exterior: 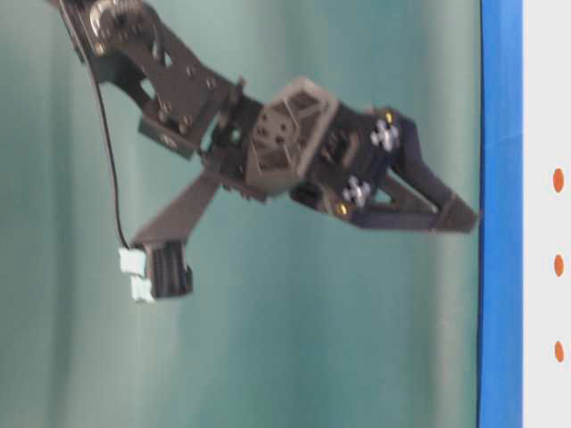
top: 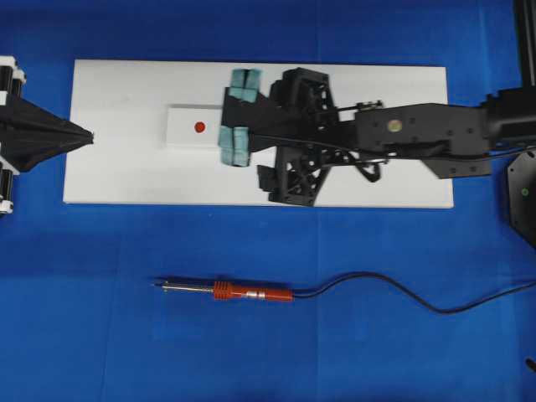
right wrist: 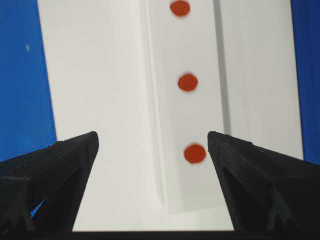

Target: Touch the tip of the soldering iron to the mark.

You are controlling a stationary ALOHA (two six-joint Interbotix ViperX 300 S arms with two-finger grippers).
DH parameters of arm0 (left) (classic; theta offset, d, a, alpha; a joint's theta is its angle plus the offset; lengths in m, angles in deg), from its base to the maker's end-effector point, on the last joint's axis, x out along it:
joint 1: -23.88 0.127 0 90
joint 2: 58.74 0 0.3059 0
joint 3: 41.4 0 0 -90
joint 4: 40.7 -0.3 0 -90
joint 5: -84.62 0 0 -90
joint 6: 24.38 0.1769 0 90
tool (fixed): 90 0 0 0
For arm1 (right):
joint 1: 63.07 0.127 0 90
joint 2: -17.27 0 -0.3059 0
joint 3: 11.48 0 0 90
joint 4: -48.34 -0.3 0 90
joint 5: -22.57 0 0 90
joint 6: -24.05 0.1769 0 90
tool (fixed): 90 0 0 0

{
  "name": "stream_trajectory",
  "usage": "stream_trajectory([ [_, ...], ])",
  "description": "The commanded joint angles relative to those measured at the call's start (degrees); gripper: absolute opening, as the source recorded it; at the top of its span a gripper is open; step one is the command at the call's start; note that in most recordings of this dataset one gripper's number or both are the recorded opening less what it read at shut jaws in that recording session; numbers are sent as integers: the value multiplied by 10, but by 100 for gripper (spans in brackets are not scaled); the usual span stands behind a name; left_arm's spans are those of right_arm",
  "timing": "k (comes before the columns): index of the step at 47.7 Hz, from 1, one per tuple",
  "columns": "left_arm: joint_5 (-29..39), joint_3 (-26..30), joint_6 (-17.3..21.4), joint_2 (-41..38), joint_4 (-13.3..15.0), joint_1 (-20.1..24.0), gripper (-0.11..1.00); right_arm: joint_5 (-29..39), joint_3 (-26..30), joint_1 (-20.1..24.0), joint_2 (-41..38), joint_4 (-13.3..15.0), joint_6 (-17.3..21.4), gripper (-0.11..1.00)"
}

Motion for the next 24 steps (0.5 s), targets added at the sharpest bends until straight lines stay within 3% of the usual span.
stream_trajectory([
  [1, 0, 5, -1, -3, 0, 2, 0, -7, -13, -2, 49, 0, 1, 87],
  [24, 0, 4, 0, -2, -1, 2, 0, -100, -237, -7, 329, 1, 7, 87],
])
